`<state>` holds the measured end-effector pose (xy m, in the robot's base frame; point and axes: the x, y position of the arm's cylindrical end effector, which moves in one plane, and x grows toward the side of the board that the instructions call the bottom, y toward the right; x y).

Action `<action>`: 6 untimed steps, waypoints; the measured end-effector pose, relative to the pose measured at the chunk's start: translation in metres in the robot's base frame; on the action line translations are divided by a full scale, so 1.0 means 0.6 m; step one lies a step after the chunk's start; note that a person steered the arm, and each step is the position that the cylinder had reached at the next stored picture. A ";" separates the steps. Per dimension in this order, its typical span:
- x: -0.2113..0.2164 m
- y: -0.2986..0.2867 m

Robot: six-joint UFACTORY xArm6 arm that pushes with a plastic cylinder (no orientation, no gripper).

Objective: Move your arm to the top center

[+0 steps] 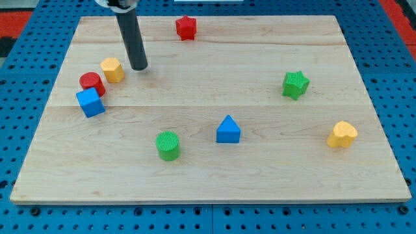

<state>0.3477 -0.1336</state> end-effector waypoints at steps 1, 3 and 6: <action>0.000 -0.046; -0.001 -0.016; -0.149 0.260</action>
